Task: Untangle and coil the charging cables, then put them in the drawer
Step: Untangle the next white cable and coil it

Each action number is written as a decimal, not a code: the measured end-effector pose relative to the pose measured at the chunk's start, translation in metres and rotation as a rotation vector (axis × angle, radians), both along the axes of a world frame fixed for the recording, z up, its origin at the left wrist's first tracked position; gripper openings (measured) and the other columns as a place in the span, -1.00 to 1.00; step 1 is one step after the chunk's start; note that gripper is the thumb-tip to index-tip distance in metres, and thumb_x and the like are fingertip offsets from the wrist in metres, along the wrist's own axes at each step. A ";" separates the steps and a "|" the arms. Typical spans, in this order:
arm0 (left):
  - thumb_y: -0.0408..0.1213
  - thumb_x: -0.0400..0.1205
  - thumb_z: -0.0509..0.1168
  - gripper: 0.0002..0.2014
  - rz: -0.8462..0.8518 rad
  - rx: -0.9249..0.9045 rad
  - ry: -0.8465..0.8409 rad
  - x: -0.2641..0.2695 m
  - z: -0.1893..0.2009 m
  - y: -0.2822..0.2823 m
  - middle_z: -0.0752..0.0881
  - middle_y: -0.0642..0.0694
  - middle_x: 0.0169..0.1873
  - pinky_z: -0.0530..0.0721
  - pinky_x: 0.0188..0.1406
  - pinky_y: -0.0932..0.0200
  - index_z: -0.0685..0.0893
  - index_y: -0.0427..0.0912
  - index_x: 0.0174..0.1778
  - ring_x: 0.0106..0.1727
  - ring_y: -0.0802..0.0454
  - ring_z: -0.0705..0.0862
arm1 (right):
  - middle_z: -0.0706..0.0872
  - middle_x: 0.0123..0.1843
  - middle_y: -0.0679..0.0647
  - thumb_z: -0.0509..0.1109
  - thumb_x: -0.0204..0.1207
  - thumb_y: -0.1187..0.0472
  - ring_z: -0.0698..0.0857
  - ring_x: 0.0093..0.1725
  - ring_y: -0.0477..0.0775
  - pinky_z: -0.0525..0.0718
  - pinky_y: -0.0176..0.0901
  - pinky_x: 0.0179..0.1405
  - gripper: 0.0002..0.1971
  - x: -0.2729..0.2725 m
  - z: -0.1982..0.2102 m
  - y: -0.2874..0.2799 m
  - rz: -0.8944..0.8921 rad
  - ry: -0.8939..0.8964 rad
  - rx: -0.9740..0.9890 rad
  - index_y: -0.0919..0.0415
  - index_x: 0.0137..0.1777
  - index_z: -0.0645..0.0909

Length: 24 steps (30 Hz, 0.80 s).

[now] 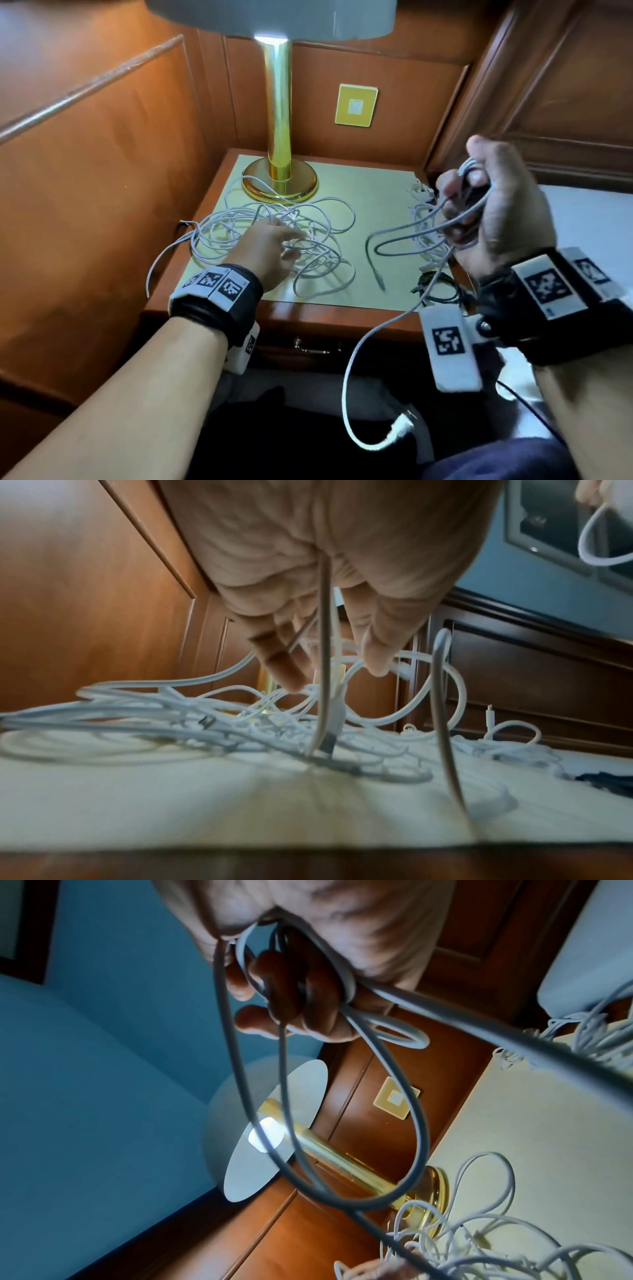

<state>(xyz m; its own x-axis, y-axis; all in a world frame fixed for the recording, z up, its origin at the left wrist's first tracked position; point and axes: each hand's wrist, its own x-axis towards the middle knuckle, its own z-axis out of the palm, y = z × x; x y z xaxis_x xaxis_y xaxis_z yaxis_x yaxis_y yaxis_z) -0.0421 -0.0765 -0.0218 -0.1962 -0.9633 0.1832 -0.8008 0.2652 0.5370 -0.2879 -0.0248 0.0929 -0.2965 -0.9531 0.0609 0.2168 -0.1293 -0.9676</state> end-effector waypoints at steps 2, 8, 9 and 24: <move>-0.24 0.65 0.39 -0.64 0.002 -0.002 -0.069 -0.002 0.006 0.004 0.57 -0.02 0.35 0.33 0.46 0.17 0.74 0.13 0.35 0.41 -0.04 0.43 | 0.57 -0.43 0.06 0.32 0.62 0.00 0.29 -0.59 0.00 0.21 -0.29 -0.58 -0.54 0.008 0.002 0.003 0.018 -0.049 0.018 0.04 -0.52 0.39; -0.17 0.67 0.33 -0.65 0.120 0.001 -0.115 0.004 0.034 0.016 0.34 -0.16 0.65 0.10 0.61 0.00 0.70 0.24 0.35 0.60 -0.19 0.18 | 0.65 -0.35 0.10 0.22 0.71 0.06 0.30 -0.60 -0.05 0.34 -0.29 -0.58 -0.63 0.016 0.008 0.025 0.159 -0.123 -0.031 0.06 -0.36 0.31; -0.16 0.67 0.34 -0.62 0.153 0.015 -0.112 0.006 0.037 0.020 0.22 -0.18 0.70 0.09 0.64 -0.02 0.67 0.21 0.41 0.64 -0.20 0.12 | 0.65 -0.34 0.10 0.21 0.70 0.05 0.29 -0.59 -0.06 0.34 -0.30 -0.59 -0.63 0.017 0.009 0.030 0.187 -0.140 -0.044 0.06 -0.36 0.32; -0.47 0.72 0.27 -0.77 -0.372 0.176 0.854 -0.024 0.092 0.169 0.61 -0.22 -0.45 0.52 -0.50 0.30 0.74 -0.20 0.23 -0.48 0.03 0.56 | 0.81 -0.17 0.08 0.13 0.78 -0.04 0.61 -0.39 0.00 0.54 -0.14 -0.41 -0.58 0.017 0.035 0.127 0.236 0.179 0.049 0.31 -0.07 0.56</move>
